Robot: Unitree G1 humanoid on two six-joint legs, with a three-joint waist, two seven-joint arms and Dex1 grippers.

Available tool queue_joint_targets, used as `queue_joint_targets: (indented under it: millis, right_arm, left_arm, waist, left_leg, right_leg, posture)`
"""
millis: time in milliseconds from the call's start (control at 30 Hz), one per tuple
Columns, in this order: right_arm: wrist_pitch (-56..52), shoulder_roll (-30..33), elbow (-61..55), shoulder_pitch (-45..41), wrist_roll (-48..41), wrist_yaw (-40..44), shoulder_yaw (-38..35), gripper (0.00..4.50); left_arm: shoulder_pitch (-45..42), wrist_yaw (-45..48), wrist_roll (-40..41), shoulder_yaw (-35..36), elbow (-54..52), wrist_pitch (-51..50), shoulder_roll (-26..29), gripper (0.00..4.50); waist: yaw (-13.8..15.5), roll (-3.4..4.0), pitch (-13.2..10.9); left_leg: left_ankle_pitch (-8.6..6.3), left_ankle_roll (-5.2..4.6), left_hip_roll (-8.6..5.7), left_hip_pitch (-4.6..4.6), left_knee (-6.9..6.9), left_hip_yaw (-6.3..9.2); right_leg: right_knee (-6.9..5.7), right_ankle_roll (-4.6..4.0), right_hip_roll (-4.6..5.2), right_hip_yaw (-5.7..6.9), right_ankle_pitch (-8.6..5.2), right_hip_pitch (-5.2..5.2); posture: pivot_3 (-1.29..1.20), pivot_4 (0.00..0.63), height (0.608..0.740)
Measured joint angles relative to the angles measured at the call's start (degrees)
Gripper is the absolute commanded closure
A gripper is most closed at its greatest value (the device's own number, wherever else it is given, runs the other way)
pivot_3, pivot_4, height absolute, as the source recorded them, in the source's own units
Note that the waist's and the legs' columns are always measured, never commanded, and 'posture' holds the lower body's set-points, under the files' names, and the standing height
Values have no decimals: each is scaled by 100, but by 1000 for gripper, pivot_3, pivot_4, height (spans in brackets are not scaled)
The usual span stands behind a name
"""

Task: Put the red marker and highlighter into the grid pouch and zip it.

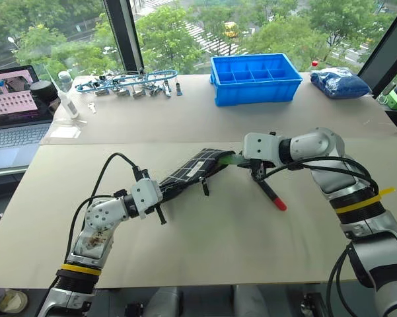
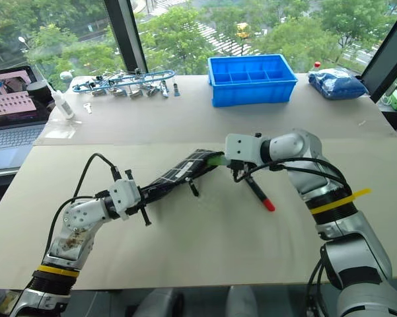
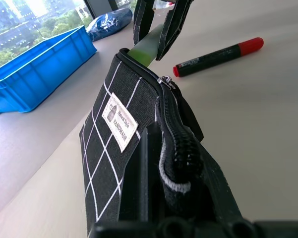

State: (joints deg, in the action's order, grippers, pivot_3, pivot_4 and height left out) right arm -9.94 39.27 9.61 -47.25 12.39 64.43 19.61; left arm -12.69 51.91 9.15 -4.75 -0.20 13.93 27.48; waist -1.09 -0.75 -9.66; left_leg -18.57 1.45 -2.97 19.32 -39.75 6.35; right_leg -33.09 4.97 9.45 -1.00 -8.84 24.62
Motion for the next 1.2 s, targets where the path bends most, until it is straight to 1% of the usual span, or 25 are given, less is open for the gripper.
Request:
queue_joint_targets:
  millis: [100,233,367,500,600,767,900,1000,1100,1200]
  right_arm:
    - [55,-86,-18,1,148,-109,95,3472]
    - [299,-229,-290,57,596,-294,460,3472]
    - [326,-593,-712,108,935,-417,783,3472]
    - [324,-844,-836,120,1159,-632,883,3472]
    - [364,-855,-902,139,1230,-724,889,3472]
    - [389,-562,-981,328,1094,-560,776,3472]
    - [237,-364,-978,303,845,-350,429,3472]
    - [-61,-428,-1228,296,630,-182,273,3472]
    - [-306,-641,-1610,317,523,-73,321,3472]
    - [-463,-621,-1807,373,454,53,352,3472]
  left_arm:
    - [20,2,-2,0,1,1,5,4500]
    - [20,3,-2,3,2,1,23,4500]
    - [19,-9,6,9,3,-3,24,4500]
    - [18,-36,18,53,2,-8,24,4500]
    - [18,-45,27,59,2,-12,23,4500]
    - [13,-78,124,101,2,-53,4,4500]
    - [7,-96,199,126,1,-67,0,4500]
    - [-17,-91,226,127,2,-92,-1,4500]
    - [-103,-84,248,129,8,-133,-1,4500]
    - [-121,-52,267,135,33,-134,-1,4500]
  waist:
    - [-12,0,0]
    - [-37,0,0]
    - [-66,0,1]
    - [-84,1,1]
    - [-88,1,1]
    - [-102,1,0]
    - [-119,0,1]
    - [-154,1,1]
    - [-149,0,1]
    - [-115,0,1]
  left_leg:
    - [0,0,0,0,0,0]
    - [3,5,0,9,1,-1]
    - [6,11,0,33,-1,-1]
    - [9,15,-1,42,-2,-1]
    - [9,15,-1,41,-2,-1]
    - [8,15,-2,42,-2,-1]
    - [8,14,-1,42,-1,-1]
    - [7,13,1,42,1,-1]
    - [7,13,1,42,0,-1]
    - [7,13,-4,46,-5,0]
  right_leg:
    - [-1,0,0,0,0,2]
    - [-6,-1,0,-1,0,21]
    - [-10,-5,0,-1,3,47]
    - [-9,-6,0,-1,4,52]
    - [-9,-6,0,-1,4,52]
    - [-8,-6,1,0,4,53]
    - [-7,-6,0,-1,4,53]
    - [-8,-6,-2,-1,4,55]
    - [-9,-6,-1,-1,4,55]
    - [-8,-5,3,0,5,54]
  posture:
    - [0,150,740]
    - [0,150,740]
    - [0,150,740]
    - [0,150,740]
    - [0,150,740]
    - [0,150,740]
    - [0,150,740]
    - [0,150,740]
    - [0,150,740]
    - [0,150,740]
